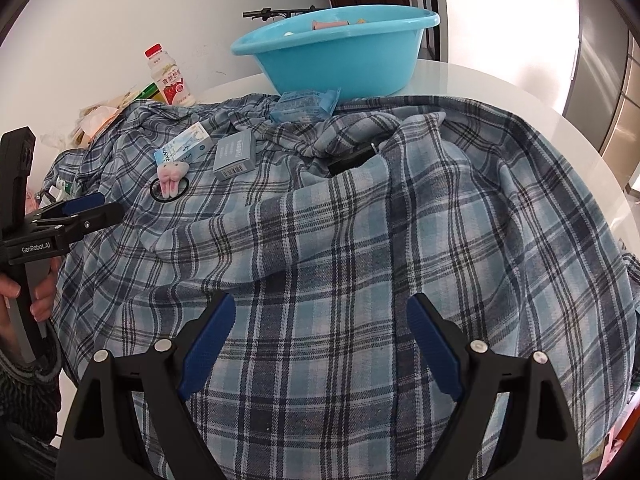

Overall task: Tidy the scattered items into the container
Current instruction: 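Move the right gripper over the black item on the shirt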

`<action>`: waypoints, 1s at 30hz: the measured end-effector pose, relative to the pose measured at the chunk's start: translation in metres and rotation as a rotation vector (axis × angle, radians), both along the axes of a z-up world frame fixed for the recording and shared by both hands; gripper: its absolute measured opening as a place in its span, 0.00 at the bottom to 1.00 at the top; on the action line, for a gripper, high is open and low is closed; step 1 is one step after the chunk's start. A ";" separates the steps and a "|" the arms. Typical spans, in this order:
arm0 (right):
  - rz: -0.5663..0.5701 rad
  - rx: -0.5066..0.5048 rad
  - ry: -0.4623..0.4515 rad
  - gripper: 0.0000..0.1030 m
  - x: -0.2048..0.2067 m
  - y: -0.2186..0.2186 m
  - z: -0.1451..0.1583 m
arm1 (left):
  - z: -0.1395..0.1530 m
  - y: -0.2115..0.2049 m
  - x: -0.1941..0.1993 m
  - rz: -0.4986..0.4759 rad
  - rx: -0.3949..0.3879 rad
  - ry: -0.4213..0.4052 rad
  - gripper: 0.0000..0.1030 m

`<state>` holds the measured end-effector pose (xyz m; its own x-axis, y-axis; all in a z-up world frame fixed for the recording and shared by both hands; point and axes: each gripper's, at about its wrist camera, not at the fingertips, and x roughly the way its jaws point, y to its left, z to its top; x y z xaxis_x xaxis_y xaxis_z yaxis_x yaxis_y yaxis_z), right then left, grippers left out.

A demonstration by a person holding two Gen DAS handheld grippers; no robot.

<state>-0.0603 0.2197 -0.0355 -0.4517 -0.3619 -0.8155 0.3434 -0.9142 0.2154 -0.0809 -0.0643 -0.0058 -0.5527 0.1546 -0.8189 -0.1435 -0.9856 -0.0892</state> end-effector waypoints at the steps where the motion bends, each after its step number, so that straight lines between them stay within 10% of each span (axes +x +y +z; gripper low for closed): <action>1: -0.003 0.000 -0.003 0.84 -0.001 0.001 -0.001 | -0.001 0.001 -0.002 -0.001 -0.002 -0.003 1.00; 30: 0.095 0.132 0.108 0.84 -0.025 -0.022 0.031 | -0.001 0.018 -0.024 -0.046 -0.050 -0.007 1.00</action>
